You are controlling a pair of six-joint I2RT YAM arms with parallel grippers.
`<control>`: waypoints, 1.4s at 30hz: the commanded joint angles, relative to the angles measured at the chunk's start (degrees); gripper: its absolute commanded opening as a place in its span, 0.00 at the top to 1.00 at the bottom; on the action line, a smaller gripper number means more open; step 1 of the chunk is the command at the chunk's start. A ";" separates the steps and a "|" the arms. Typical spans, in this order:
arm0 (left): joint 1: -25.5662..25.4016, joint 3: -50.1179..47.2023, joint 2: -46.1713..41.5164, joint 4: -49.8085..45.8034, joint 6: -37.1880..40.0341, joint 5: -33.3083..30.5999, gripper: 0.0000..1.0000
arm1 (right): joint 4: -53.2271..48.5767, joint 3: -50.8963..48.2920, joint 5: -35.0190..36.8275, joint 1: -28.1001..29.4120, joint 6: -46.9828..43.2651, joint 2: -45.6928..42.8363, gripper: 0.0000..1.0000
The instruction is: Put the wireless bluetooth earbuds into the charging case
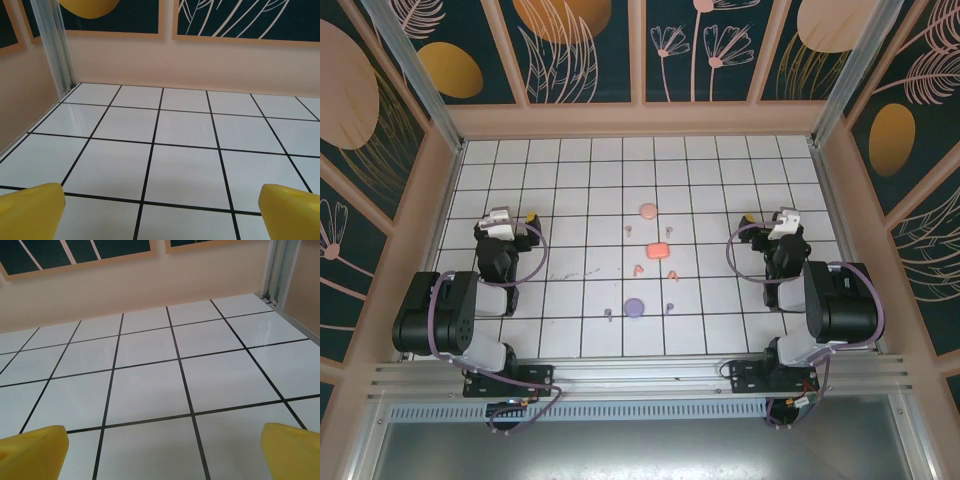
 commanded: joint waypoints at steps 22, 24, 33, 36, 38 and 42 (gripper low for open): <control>0.31 1.09 0.31 -0.11 -1.13 -0.36 0.01 | 0.18 1.23 -1.70 -0.74 -0.42 0.08 0.01; 0.32 0.59 -0.03 0.53 -1.02 -0.26 0.01 | 0.63 0.93 -2.22 -0.99 -0.33 -0.01 0.01; 0.32 8.46 -6.85 -20.24 -5.58 -11.49 0.01 | -35.30 13.65 2.73 -0.68 12.04 -16.95 0.01; 0.28 13.52 -9.42 -30.73 -8.78 -11.79 0.01 | -53.79 21.12 13.78 -1.15 30.52 -18.61 0.01; 0.32 16.12 -10.81 -36.05 -11.95 -10.49 0.01 | -59.70 25.61 8.77 -1.78 26.72 -17.50 0.01; 0.23 19.87 -14.35 -45.71 -19.11 -6.21 0.01 | -70.22 32.61 3.46 3.37 19.33 -16.42 0.09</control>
